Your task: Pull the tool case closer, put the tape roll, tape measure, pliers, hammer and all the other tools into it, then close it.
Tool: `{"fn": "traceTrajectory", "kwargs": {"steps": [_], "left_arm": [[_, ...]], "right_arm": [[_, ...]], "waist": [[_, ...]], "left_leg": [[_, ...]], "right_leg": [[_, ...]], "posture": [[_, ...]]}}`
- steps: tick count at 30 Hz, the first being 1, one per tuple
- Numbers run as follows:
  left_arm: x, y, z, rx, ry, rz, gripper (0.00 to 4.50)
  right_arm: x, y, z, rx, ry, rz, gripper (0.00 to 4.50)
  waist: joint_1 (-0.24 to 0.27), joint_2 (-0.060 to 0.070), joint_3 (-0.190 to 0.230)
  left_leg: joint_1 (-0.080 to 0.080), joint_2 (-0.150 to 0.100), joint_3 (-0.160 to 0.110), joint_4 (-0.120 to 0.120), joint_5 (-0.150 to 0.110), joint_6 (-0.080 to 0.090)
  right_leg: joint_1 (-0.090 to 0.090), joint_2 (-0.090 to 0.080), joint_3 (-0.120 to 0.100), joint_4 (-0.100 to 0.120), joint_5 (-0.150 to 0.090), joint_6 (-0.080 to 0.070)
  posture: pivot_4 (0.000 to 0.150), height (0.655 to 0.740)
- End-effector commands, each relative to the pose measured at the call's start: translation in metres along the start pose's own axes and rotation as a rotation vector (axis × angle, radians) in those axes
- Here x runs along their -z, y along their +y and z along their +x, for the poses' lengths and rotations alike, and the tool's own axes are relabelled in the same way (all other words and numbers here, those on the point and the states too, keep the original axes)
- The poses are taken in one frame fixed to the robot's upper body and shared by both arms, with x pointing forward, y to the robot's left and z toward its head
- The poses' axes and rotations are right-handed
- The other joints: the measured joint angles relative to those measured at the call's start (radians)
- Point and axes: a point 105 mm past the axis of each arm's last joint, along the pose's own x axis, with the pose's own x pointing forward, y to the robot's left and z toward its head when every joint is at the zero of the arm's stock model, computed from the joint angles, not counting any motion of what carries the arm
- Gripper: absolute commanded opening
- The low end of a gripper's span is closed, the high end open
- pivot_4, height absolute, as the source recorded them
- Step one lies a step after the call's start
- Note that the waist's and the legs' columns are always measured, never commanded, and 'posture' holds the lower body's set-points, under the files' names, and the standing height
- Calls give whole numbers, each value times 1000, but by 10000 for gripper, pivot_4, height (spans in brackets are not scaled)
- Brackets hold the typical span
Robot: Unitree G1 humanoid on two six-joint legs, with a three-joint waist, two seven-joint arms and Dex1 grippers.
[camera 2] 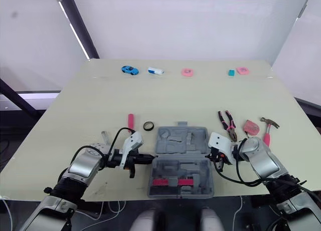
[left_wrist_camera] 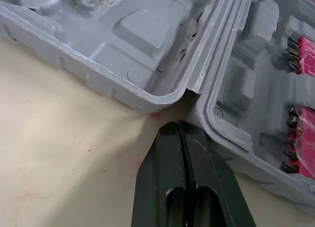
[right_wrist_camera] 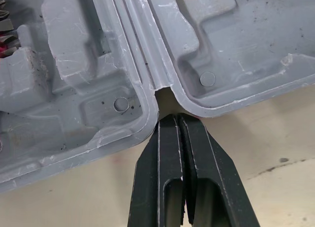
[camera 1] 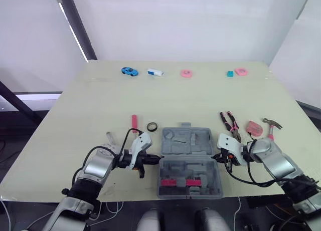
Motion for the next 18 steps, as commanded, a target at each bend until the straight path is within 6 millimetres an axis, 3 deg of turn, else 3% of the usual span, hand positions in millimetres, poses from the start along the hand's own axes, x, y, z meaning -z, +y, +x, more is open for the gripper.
{"fn": "traceTrajectory", "kwargs": {"steps": [1,18], "left_arm": [[18,-8,1,32,61,-34,328],[30,-32,0,76,76,-66,328]], "right_arm": [[3,9,1,-31,3,16,671],[12,21,-5,-46,19,45,671]], "waist": [[0,0,0],[2,0,0]], "left_leg": [[0,0,0,0,0,0],[0,0,0,0,0,0]], "right_leg": [[0,0,0,0,0,0],[0,0,0,0,0,0]], "posture": [[1500,7400],[1500,7400]]}}
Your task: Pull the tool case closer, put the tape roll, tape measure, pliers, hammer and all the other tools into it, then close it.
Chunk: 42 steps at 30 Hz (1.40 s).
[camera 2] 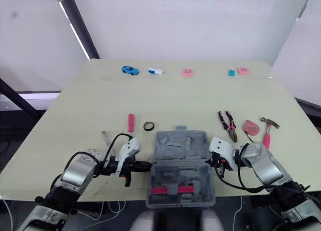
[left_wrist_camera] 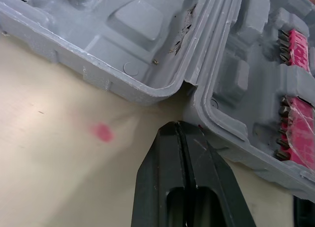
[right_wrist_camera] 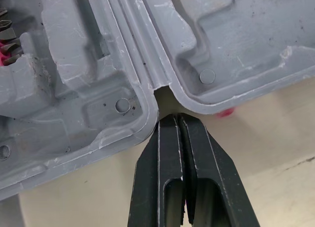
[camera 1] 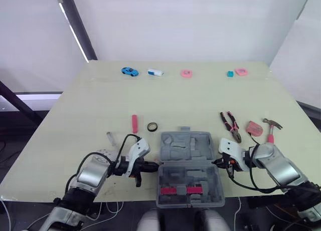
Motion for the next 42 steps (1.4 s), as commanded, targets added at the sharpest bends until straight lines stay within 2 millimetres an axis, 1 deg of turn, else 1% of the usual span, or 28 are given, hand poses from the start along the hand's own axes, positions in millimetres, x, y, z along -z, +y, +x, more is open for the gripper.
{"fn": "traceTrajectory", "kwargs": {"steps": [1,12,31,35,42], "left_arm": [[16,-10,4,34,52,-41,328],[18,-15,5,43,60,-52,328],[24,-18,5,44,63,-61,328],[26,-16,3,36,64,-63,328],[28,-15,-2,24,66,-66,328]], "right_arm": [[5,7,-1,-25,13,17,671],[8,12,-3,-35,20,30,671],[9,15,-3,-37,23,35,671],[5,17,-1,-47,10,29,671],[-4,26,8,-81,-16,16,671]], "waist": [[0,0,0],[1,0,0],[1,0,0],[1,0,0],[-3,0,-1]], "left_leg": [[0,0,0,0,0,0],[0,0,0,0,0,0],[0,0,0,0,0,0],[0,0,0,0,0,0],[1,0,0,0,0,0]], "right_leg": [[0,0,0,0,0,0],[0,0,0,0,0,0],[0,0,0,0,0,0],[0,0,0,0,0,0],[0,0,0,0,0,0]], "posture": [[1500,7400],[1500,7400],[1500,7400],[1500,7400],[1500,7400]]}}
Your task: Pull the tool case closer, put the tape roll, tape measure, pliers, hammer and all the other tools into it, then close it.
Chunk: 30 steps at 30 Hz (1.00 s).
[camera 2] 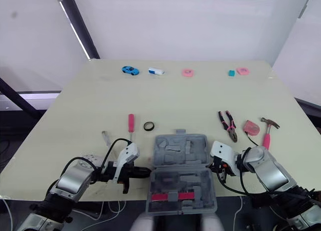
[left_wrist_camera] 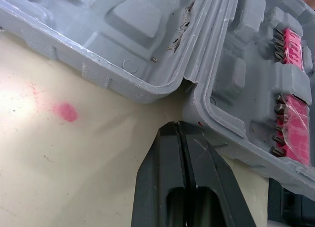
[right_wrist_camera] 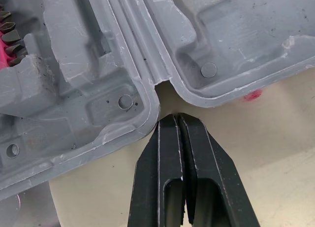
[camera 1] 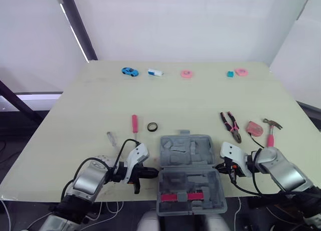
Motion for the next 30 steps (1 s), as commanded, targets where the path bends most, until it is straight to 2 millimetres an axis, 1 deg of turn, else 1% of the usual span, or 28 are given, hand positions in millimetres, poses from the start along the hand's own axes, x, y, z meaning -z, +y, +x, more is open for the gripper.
{"fn": "traceTrajectory", "kwargs": {"steps": [1,11,30], "left_arm": [[20,-5,1,11,58,-52,328],[23,-5,-1,2,63,-56,328],[22,-7,-4,-9,64,-65,328]], "right_arm": [[-5,12,9,-51,-13,-14,671],[-6,10,10,-39,-15,-17,671],[-8,15,14,-56,-22,-23,671]], "waist": [[-1,0,0],[-2,0,-1],[-3,0,-1]], "left_leg": [[0,0,0,0,0,0],[0,0,0,0,0,0],[0,1,0,0,0,0]], "right_leg": [[0,0,0,0,0,0],[0,0,0,0,-1,-2],[0,1,0,0,-1,-2]], "posture": [[1500,7400],[1500,7400],[1500,7400]]}}
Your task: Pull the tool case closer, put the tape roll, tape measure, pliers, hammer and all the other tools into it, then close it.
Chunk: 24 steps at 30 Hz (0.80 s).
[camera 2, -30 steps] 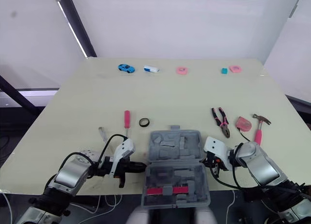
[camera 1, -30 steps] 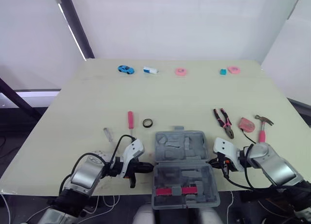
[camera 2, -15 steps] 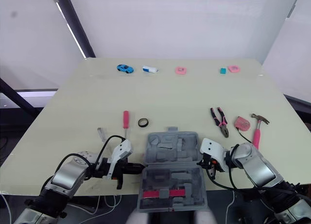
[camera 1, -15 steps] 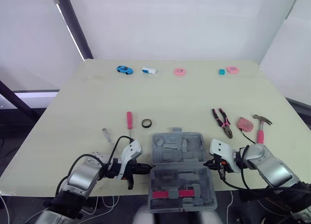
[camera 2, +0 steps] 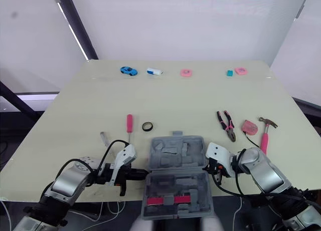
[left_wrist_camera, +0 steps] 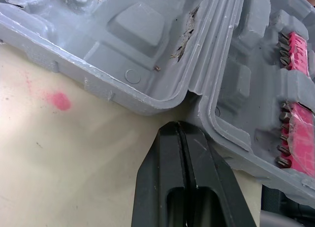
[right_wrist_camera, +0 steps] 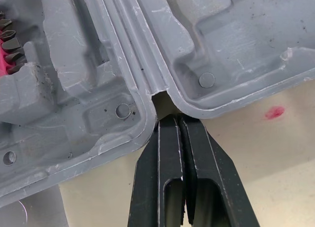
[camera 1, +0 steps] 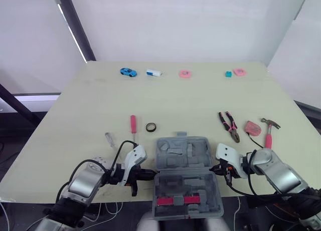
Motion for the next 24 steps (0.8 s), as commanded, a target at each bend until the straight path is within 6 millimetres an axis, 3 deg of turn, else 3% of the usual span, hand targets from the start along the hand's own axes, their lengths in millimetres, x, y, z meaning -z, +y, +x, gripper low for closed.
{"fn": "traceTrajectory", "kwargs": {"steps": [1,10,13,18,24], "left_arm": [[17,-4,2,6,57,-47,328],[17,4,-2,-50,44,-37,328],[3,8,-12,-86,-85,-5,328],[-16,5,-36,-152,-315,26,328],[-26,-2,-60,-271,-503,84,328]], "right_arm": [[-2,8,6,-38,-5,-8,671],[5,-2,-4,31,0,20,671],[12,-14,-20,107,-17,63,671],[13,-25,-53,231,-190,68,671],[-7,-23,-77,361,-527,35,671]], "waist": [[0,0,0],[1,0,0],[3,0,0],[10,0,1],[6,0,1]], "left_leg": [[0,0,0,0,0,0],[0,0,0,0,0,0],[0,0,0,0,0,0],[-2,0,1,0,0,0],[-1,0,1,0,0,0]], "right_leg": [[0,0,0,0,0,0],[0,0,0,0,0,0],[0,0,0,0,0,-1],[-1,-2,-1,0,-1,-1],[0,-3,-1,-1,0,0]], "posture": [[1500,7400],[1500,7400],[1500,7400],[1500,7400],[1500,7400]]}}
